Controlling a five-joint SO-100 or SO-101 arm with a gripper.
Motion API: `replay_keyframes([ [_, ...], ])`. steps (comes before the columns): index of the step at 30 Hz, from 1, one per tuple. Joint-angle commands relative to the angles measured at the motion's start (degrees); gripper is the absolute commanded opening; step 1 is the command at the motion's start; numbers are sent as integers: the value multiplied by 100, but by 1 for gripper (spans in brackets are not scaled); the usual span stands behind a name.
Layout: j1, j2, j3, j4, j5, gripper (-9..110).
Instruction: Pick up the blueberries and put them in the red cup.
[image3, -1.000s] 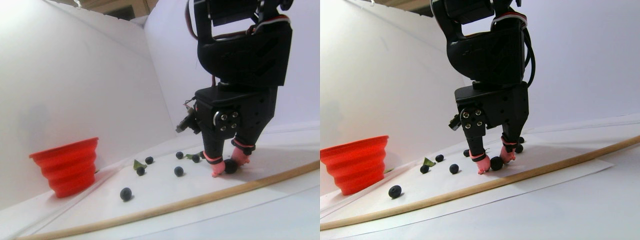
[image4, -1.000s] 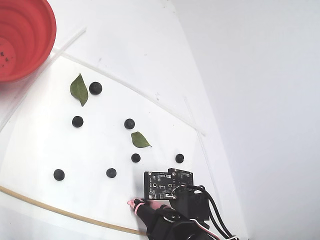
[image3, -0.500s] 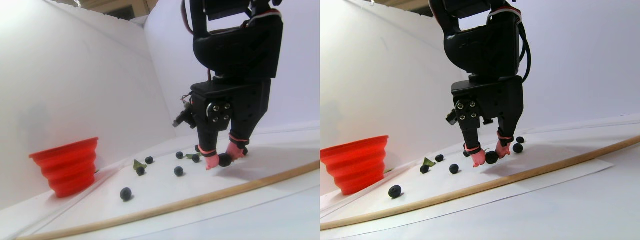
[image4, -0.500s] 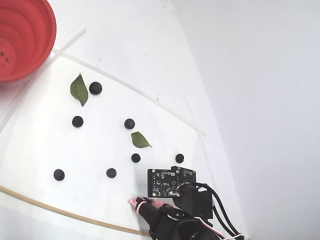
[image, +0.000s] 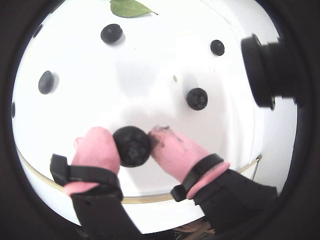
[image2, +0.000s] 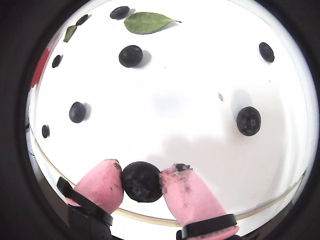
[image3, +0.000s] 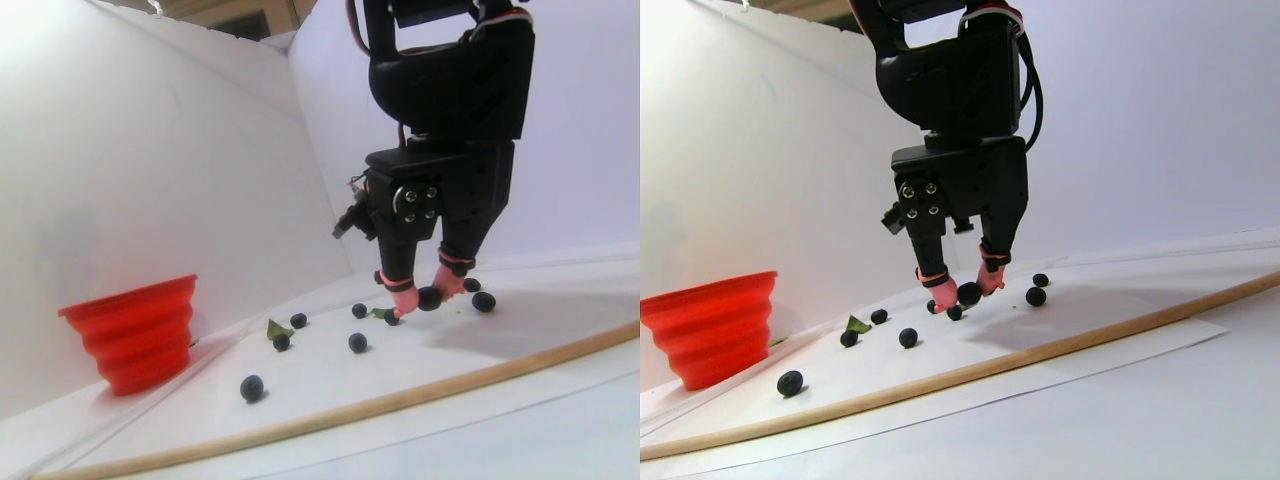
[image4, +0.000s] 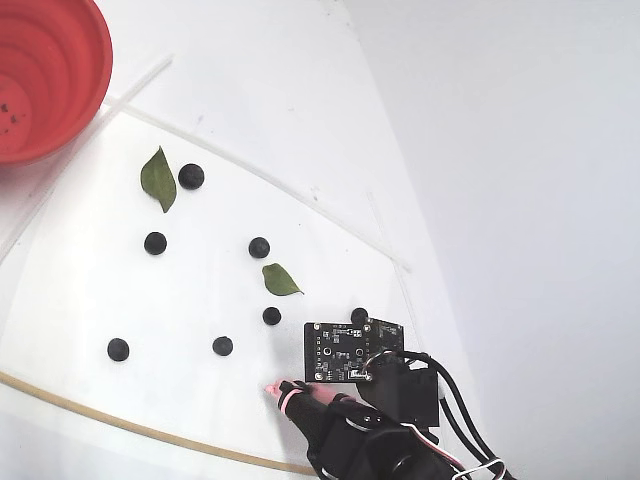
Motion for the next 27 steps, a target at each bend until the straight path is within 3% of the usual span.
replay_keyframes([
  [1, -281, 686, -79, 79, 70, 14],
  [27, -1178, 1512, -202, 861, 615, 14],
])
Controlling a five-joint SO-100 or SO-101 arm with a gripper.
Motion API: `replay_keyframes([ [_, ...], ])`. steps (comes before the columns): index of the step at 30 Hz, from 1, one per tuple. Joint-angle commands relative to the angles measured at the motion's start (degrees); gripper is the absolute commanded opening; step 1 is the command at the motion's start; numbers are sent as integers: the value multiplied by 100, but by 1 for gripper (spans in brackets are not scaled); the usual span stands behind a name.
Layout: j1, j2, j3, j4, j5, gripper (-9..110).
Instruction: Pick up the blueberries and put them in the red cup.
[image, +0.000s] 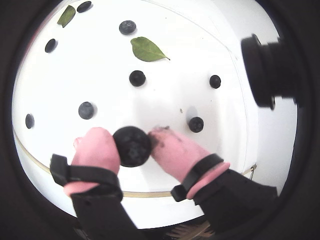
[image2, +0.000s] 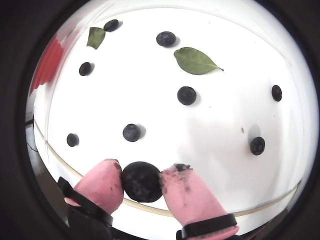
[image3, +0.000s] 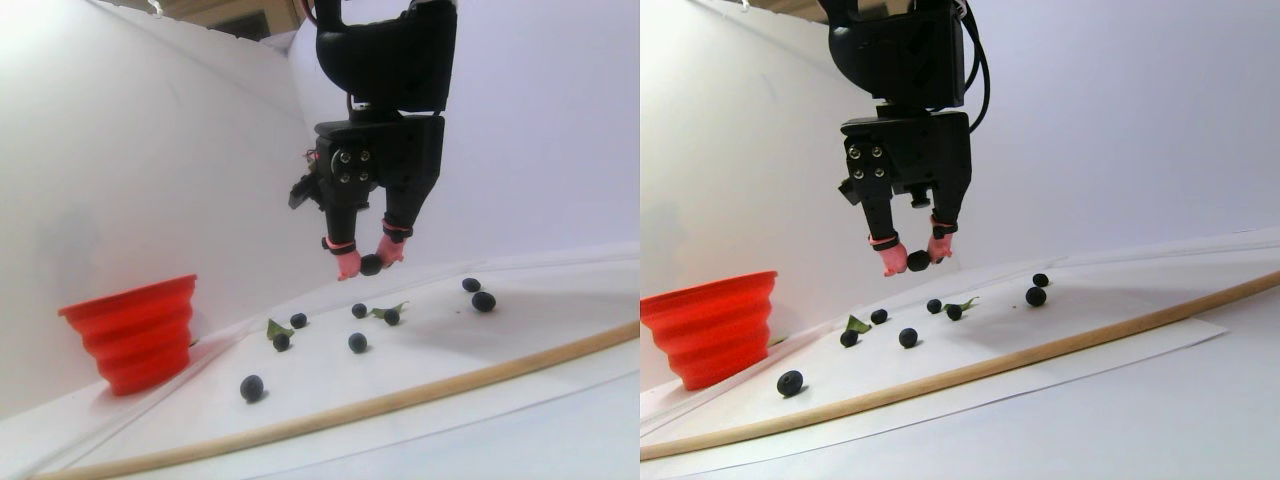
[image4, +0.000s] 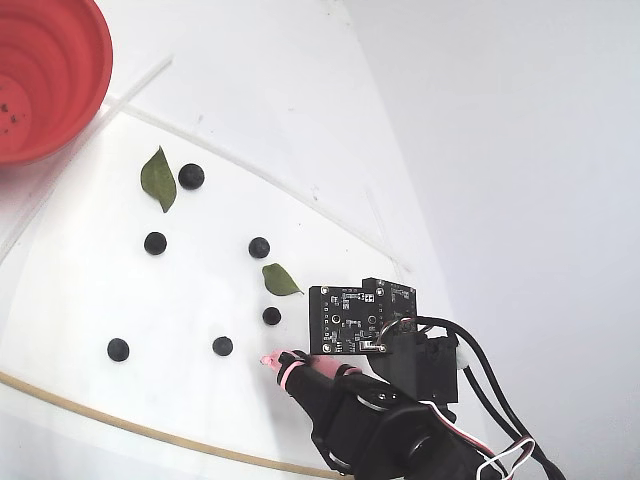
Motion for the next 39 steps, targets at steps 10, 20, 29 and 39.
replay_keyframes([
  [10, -686, 896, -281, 193, 229, 14],
  [20, -1125, 1143, -387, 360, 439, 14],
  [29, -1450, 1169, -545, 369, 589, 14],
  [39, -1828, 1187, -791, 369, 747, 14],
])
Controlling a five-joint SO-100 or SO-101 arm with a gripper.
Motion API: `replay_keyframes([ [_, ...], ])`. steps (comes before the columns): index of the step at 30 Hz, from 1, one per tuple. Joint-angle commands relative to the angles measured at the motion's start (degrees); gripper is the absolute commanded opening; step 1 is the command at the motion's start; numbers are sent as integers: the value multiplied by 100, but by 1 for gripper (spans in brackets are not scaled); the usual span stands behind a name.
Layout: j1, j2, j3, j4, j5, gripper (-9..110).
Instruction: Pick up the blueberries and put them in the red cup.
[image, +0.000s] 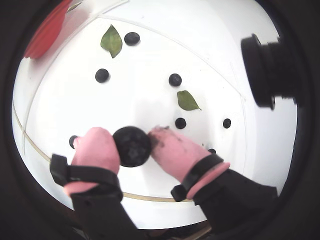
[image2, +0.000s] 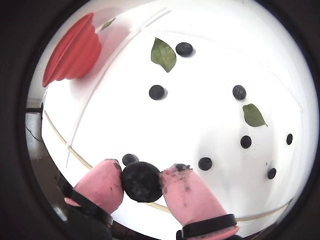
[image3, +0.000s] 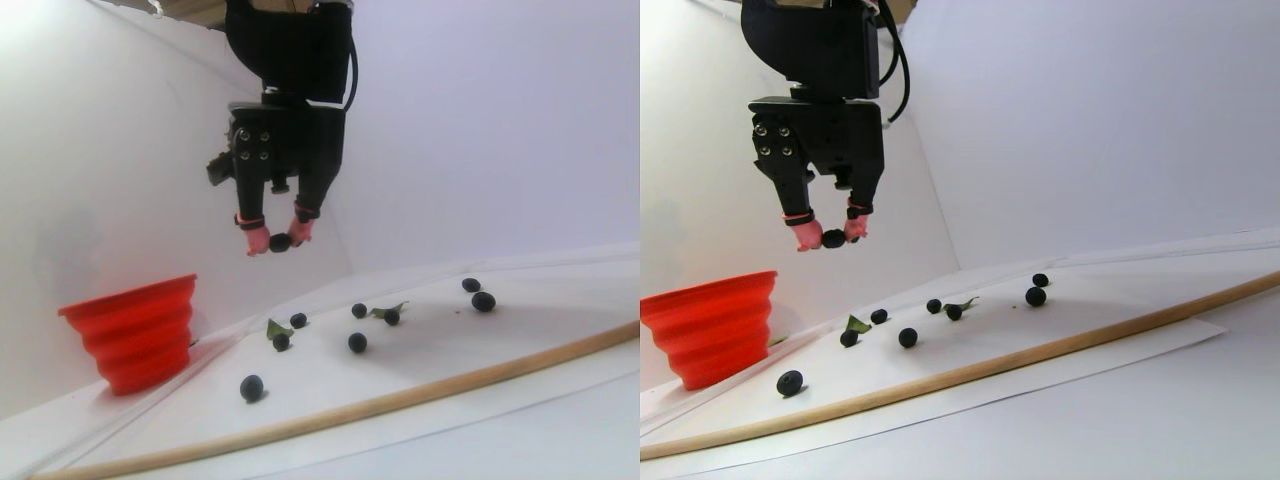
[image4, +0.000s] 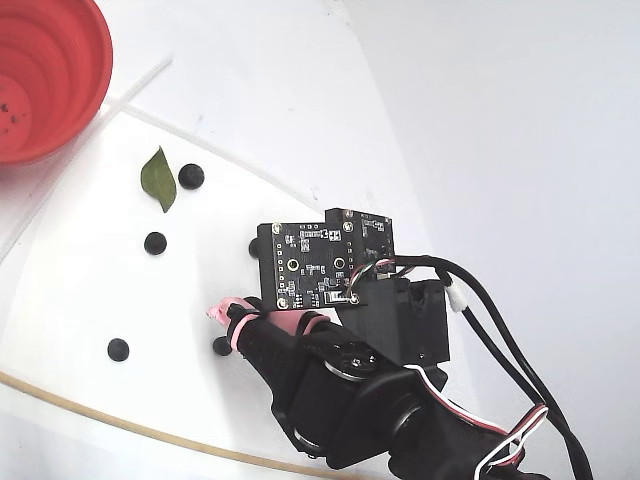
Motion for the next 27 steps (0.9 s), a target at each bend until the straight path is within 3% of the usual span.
replay_keyframes([
  [1, -325, 791, -589, 9, 53, 14],
  [27, -1222, 352, -1371, -255, 272, 15],
])
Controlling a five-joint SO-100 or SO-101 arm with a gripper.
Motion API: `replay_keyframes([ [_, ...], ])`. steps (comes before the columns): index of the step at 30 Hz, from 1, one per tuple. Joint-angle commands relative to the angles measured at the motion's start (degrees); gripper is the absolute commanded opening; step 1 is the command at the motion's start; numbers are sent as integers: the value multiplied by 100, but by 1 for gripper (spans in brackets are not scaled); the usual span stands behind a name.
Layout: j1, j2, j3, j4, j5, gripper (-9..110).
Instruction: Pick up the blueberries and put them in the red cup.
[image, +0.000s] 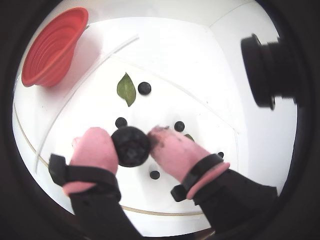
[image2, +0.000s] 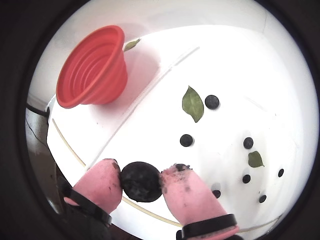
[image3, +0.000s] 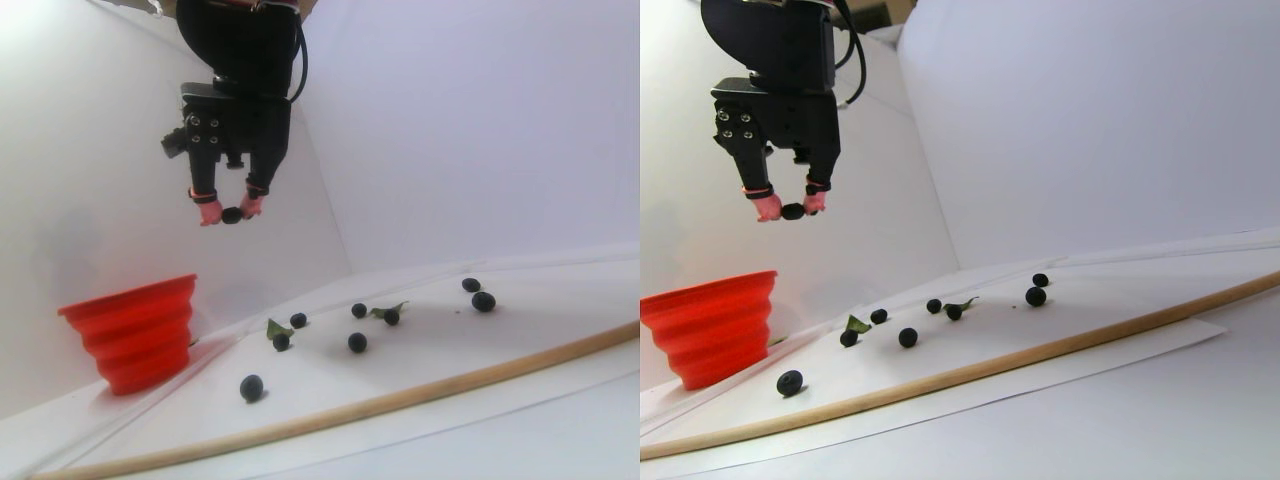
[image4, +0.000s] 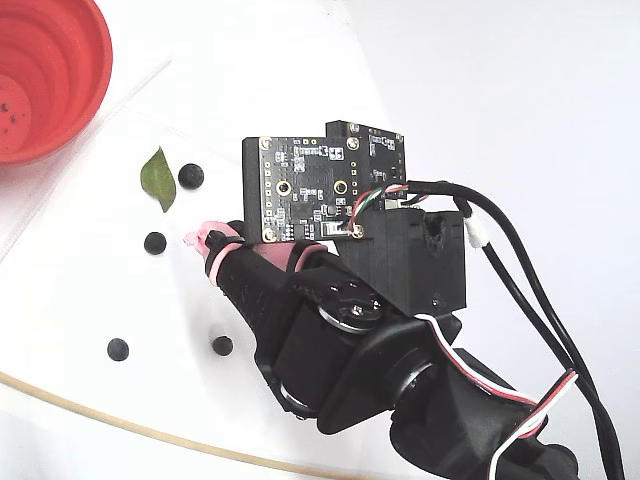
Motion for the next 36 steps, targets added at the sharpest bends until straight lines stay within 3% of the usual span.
replay_keyframes([
  [1, -343, 308, -738, -176, 70, 15],
  [36, -1274, -888, -1819, -694, 290, 15],
])
